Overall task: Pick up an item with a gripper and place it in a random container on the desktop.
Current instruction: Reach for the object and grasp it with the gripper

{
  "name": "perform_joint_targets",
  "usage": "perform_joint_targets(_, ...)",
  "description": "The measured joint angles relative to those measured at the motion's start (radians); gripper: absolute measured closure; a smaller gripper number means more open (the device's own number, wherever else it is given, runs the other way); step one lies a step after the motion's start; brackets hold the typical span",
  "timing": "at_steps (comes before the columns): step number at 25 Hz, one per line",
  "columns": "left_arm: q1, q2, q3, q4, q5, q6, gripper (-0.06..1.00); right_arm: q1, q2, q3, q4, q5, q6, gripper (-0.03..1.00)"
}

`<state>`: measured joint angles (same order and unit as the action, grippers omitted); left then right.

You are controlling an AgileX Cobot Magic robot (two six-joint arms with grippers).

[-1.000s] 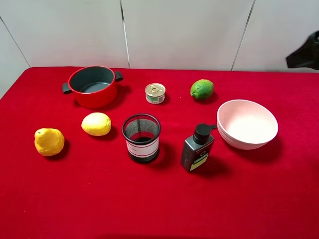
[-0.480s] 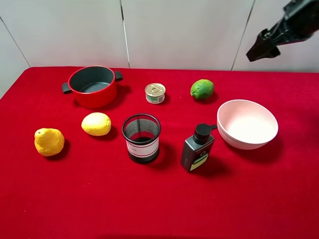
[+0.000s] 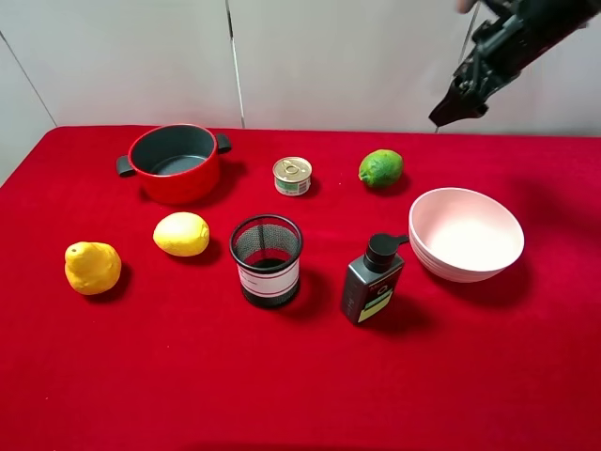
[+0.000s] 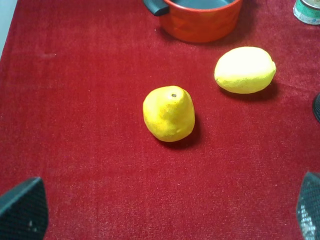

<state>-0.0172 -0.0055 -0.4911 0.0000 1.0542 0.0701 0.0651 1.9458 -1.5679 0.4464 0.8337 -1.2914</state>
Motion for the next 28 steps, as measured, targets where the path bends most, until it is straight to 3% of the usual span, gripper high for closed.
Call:
perform_joint_targets(13, 0.000, 0.000, 0.000, 0.000, 0.000, 0.000, -0.05, 0.104, 0.186, -0.169, -0.111, 0.017, -0.052, 0.28)
perform_joint_targets(28, 0.000, 0.000, 0.000, 0.000, 0.000, 0.000, -0.05, 0.166, 0.296, -0.190, -0.156, 0.022, -0.182, 0.28)
